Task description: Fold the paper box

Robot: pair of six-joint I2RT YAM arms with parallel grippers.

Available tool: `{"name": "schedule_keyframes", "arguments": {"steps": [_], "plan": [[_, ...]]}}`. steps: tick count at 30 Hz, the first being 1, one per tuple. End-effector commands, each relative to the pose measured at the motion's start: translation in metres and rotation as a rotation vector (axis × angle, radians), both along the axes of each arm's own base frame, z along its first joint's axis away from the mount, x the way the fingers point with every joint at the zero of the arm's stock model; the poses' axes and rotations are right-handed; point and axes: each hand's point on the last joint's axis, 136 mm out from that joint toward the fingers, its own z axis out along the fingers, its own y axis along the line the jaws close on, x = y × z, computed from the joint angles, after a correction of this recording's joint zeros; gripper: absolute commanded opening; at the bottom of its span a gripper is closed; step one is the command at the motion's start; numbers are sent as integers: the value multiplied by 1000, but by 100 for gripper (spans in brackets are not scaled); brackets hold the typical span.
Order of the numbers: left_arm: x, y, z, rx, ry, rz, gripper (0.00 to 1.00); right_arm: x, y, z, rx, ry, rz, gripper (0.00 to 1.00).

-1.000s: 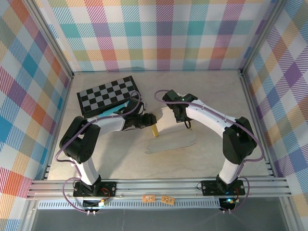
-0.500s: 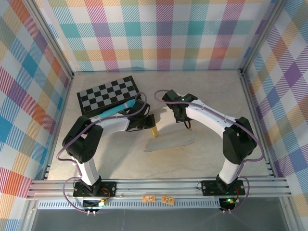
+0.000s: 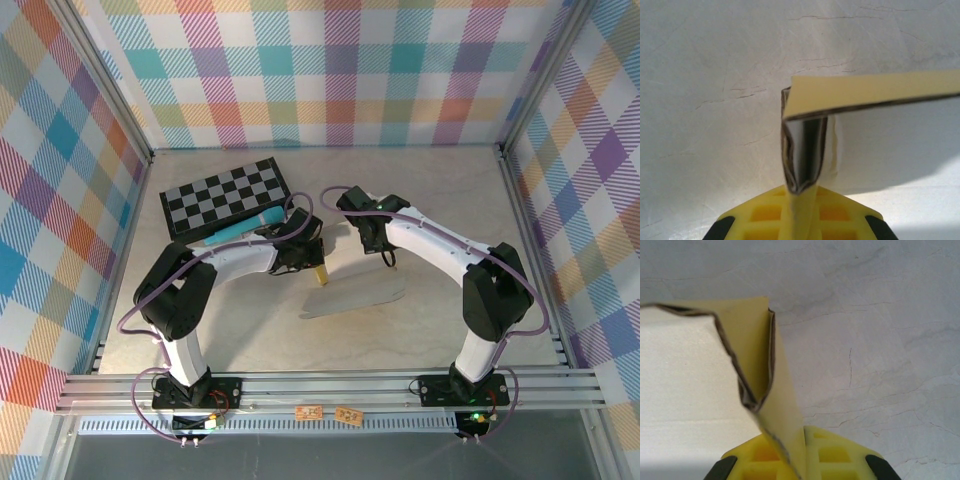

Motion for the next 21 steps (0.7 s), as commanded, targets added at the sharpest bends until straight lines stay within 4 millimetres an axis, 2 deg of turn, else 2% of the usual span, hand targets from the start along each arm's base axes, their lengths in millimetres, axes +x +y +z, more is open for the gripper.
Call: {"name": "schedule_keyframes", "arguments": {"steps": [1,4,6,8,11,15,21], "plan": [[-19,25,-13,75,64,17,28,2,-6,6,-21,-2,-24,0],[-15,5,17,-55,6,-27,49,2,-6,5,-20,1,-24,0],[-18,-7,32,-146,-9,-58,55,1,-5,3,-18,4,-23,0],[-24,-16,36,-210,10,-81,58,1,-5,3,-18,7,-24,0],[-34,-22,30,-258,66,-89,58,1,-5,2,-21,9,-24,0],[-41,-17,12,-239,102,-78,50,0,-6,2,-21,8,-24,0],[-29,-13,-2,-192,88,-63,44,0,-7,3,-21,11,-19,0]]}}
